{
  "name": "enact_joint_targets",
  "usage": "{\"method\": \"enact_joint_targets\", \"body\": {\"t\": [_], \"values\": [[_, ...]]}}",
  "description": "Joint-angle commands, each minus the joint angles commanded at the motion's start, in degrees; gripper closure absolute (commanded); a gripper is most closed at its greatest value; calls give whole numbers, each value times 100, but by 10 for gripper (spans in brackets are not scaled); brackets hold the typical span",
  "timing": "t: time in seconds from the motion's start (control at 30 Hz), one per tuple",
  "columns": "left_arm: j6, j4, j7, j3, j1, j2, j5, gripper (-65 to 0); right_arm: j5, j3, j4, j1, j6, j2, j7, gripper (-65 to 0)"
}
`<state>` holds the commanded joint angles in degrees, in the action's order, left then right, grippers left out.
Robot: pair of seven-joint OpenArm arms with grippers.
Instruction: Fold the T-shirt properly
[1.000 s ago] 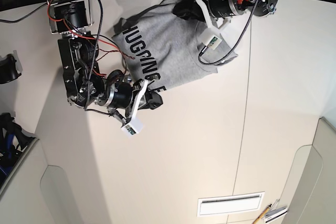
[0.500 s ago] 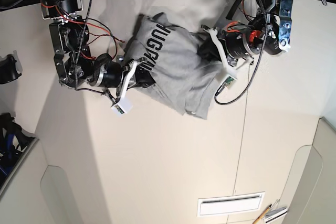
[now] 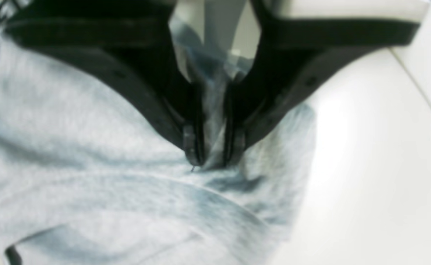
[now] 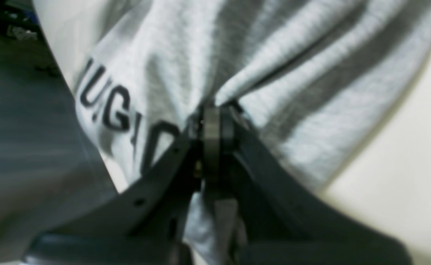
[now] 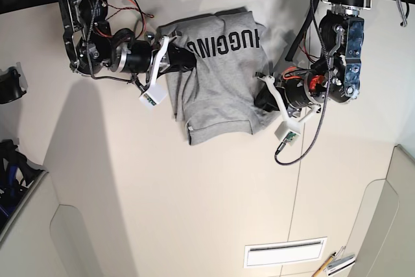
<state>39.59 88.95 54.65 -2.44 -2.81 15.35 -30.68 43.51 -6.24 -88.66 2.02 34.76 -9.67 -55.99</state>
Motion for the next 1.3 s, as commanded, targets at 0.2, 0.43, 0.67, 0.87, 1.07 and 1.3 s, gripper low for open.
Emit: {"method": "enact_joint_targets", "body": {"t": [0.2,0.43,0.67,0.87,1.07,1.3], "values": [[-149,-81,-22,0,-136,-9,-20,-112,-127,138,-66,33,0,33,44,0],[-142,660,332,356,-17,28,-772,-112,-55,1176,-243,28,0,26,-122,0],[41,793,546,918,485,42,-1270,-112,396,1593,-365,44,2,-247,-461,0],[41,1609,861,1825,1484,181,-1779,-112,905,1598,-387,221,26,-645,-857,0],[41,2470,863,2570,2848,560,-1843,-112,1163,1598,-455,566,66,-1049,-951,0],[41,2573,866,3314,4148,579,-1843,-112,1325,1587,-1097,1141,68,-1458,-1071,0]]}}
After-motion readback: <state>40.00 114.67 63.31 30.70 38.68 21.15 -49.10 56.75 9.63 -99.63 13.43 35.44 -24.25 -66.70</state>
